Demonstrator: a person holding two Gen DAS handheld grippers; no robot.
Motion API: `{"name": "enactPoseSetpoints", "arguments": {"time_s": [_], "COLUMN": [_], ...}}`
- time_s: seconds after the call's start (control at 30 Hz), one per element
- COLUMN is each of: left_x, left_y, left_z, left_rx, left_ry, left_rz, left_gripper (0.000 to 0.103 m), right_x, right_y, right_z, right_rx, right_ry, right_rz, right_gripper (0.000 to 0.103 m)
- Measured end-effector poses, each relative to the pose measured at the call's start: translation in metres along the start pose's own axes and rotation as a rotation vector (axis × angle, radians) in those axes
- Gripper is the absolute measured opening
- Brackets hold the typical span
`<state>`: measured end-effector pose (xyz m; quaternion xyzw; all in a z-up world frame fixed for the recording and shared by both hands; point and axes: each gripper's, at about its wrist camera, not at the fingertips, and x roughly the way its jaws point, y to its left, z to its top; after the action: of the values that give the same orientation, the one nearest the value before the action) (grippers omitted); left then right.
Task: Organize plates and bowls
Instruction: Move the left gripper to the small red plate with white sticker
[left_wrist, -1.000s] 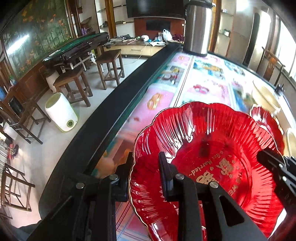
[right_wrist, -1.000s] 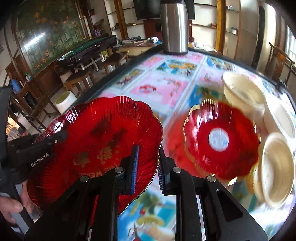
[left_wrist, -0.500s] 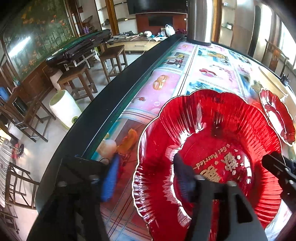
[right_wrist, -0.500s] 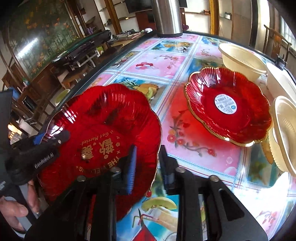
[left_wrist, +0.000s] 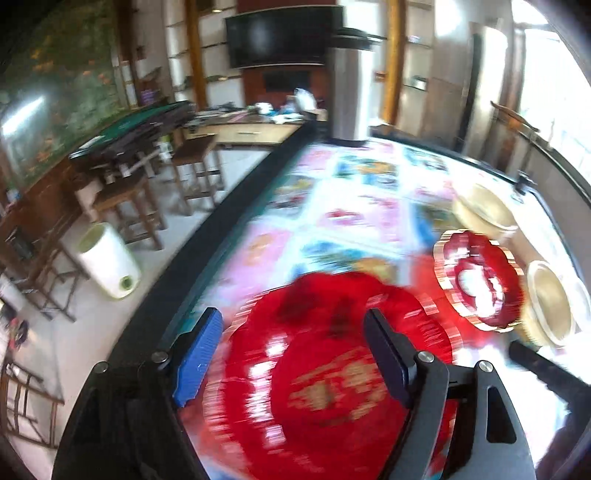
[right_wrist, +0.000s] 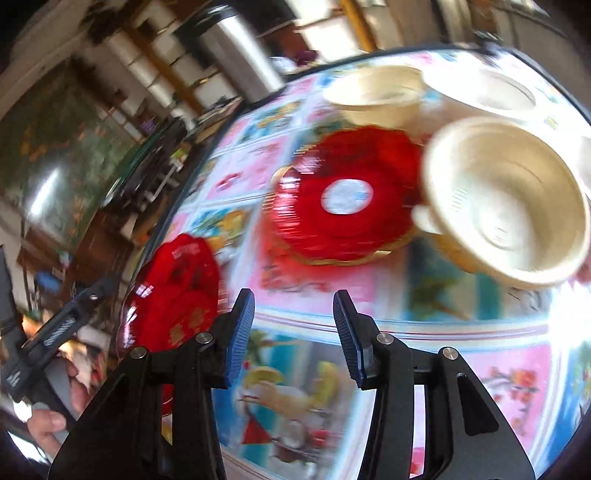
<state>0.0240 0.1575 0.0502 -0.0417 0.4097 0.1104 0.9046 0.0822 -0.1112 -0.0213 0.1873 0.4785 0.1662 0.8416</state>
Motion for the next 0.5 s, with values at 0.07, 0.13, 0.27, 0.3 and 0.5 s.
{"name": "enactPoseSetpoints", "arguments": {"time_s": [0.07, 0.13, 0.27, 0.3, 0.5], "left_x": [0.009, 0.02, 0.049, 0.057, 0.094], "left_y": [-0.023, -0.044, -0.077, -0.084, -0.117], "left_z": [0.01, 0.019, 0.035, 0.039, 0.055], "left_rx": [0.036, 0.051, 0.063, 0.069, 0.097], "left_ry": [0.023, 0.056, 0.111, 0.127, 0.205], "left_rz": [-0.029, -0.071, -0.097, -0.104, -0.103], "left_gripper": [0.079, 0.079, 0.079, 0.079, 0.079], "right_x": [-0.002, -0.001, 0.006, 0.007, 0.013], "right_y": [-0.018, -0.03, -0.049, -0.051, -0.058], "right_z": [0.0, 0.0, 0.005, 0.007, 0.024], "right_rx": [0.067, 0.116, 0.188, 0.196, 0.248], "right_ry": [-0.001, 0.004, 0.005, -0.004, -0.042], "right_rz": [0.006, 0.019, 0.033, 0.029, 0.027], "right_gripper": [0.045, 0.045, 0.045, 0.045, 0.045]}}
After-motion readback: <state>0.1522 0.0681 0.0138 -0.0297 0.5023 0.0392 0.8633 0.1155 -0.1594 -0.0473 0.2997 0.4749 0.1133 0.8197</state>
